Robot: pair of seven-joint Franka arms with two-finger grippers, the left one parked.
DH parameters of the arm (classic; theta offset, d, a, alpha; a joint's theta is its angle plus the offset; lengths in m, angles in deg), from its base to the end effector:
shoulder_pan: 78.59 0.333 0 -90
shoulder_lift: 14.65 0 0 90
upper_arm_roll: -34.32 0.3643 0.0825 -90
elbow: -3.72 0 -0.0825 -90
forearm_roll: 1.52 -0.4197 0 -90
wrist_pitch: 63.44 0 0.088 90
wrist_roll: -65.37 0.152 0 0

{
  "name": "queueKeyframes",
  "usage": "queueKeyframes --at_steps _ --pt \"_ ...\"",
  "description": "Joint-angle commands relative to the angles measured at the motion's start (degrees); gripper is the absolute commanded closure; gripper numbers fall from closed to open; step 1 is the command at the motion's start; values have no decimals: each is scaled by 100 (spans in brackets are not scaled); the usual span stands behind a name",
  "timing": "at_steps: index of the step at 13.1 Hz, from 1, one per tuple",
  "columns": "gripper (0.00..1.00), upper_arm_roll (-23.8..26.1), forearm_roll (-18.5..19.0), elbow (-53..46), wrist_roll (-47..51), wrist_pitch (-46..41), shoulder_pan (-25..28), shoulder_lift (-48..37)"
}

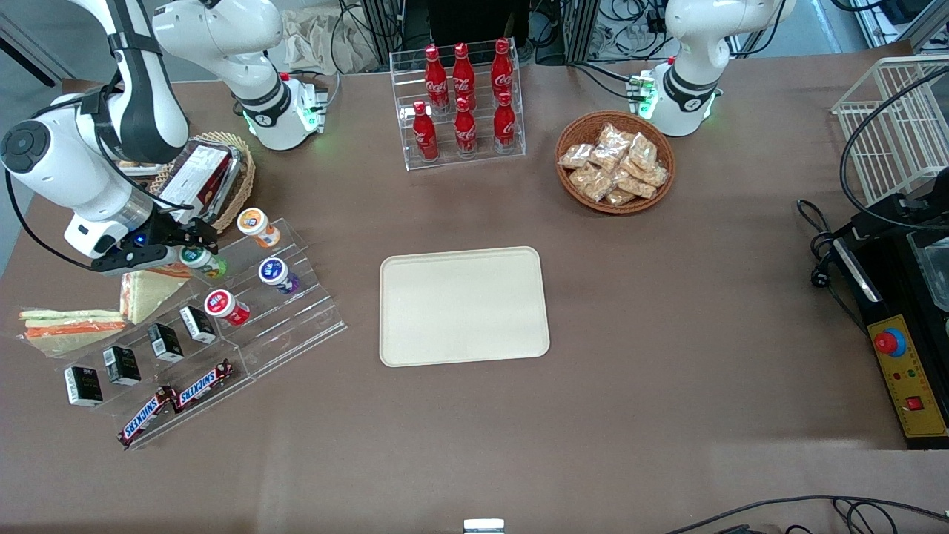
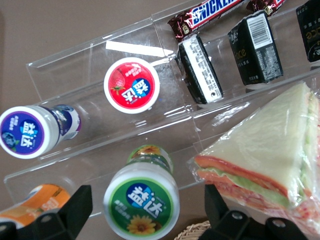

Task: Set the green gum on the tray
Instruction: 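Close the right gripper on the green-labelled bottle's body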

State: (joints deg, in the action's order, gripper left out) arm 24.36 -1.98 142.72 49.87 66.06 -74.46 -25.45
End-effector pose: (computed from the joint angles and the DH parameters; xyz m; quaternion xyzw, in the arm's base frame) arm 0.4827 -0.0482 0.3603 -0.9963 -0.0831 -0.0133 0.0172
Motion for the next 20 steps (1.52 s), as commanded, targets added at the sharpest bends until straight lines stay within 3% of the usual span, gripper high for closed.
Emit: queueKeyframes --at_steps 1,2,3,5,7,10,14,20 --pt "15 -6 81 74 -58 155 -27 43" --pt "39 -6 81 74 -58 155 -27 52" --pt "55 -14 81 66 -58 155 -27 52" --pt "76 -6 81 57 -49 138 -27 60" --pt "84 -14 90 13 -40 129 -27 69" --pt "84 -6 90 -372 -49 -142 -27 25" --pt "83 30 90 -2084 -14 -2205 35 183" --pt "82 100 11 -4220 415 -4272 359 385"
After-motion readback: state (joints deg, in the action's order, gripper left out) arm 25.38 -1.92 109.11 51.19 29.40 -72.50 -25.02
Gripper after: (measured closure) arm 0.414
